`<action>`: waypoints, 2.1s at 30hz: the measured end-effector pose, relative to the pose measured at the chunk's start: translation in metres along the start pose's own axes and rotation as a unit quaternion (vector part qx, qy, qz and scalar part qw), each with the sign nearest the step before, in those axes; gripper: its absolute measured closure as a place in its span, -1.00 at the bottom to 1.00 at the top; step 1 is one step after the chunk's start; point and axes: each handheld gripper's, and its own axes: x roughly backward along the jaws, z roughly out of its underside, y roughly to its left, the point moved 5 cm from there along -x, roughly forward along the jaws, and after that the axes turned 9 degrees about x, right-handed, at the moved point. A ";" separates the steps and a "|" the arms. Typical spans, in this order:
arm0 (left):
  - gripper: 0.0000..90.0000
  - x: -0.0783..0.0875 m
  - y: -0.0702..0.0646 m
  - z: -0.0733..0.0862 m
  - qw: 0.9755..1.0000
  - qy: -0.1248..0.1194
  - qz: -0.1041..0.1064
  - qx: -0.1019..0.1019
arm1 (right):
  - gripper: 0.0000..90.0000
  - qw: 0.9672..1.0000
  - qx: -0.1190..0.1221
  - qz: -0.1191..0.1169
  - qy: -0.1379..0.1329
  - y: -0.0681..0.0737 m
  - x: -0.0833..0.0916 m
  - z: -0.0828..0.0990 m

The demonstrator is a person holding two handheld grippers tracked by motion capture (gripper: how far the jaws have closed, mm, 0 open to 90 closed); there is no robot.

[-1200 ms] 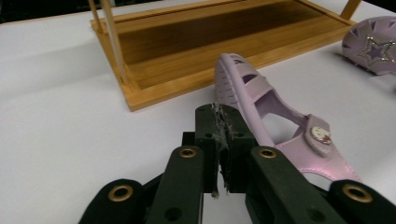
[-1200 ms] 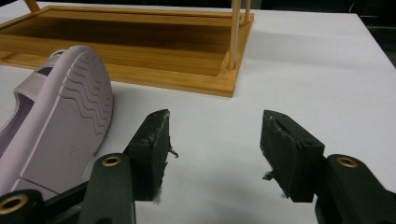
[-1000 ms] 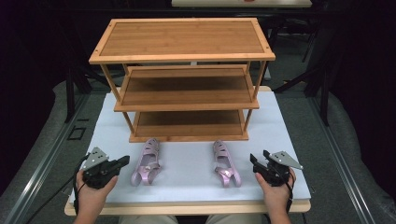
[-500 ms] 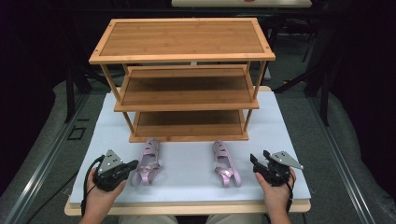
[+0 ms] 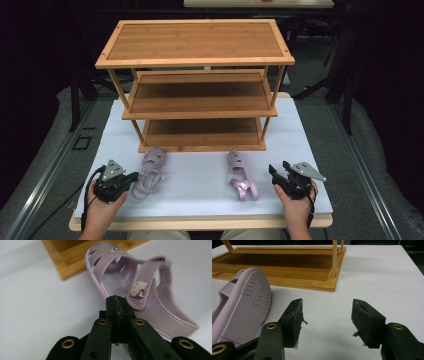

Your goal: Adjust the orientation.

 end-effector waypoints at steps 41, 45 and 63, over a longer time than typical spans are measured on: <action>0.77 0.007 0.025 -0.019 0.985 0.169 0.034 -0.029 | -0.07 0.999 -0.031 -0.003 -0.014 -0.007 0.003 0.001; 0.69 0.001 0.027 -0.028 0.971 0.230 0.023 -0.056 | -0.07 0.999 -0.034 -0.004 -0.011 -0.006 0.005 0.001; 0.73 -0.020 0.017 -0.042 0.925 0.358 -0.009 -0.127 | -0.07 0.999 -0.044 -0.005 -0.020 -0.011 0.011 0.002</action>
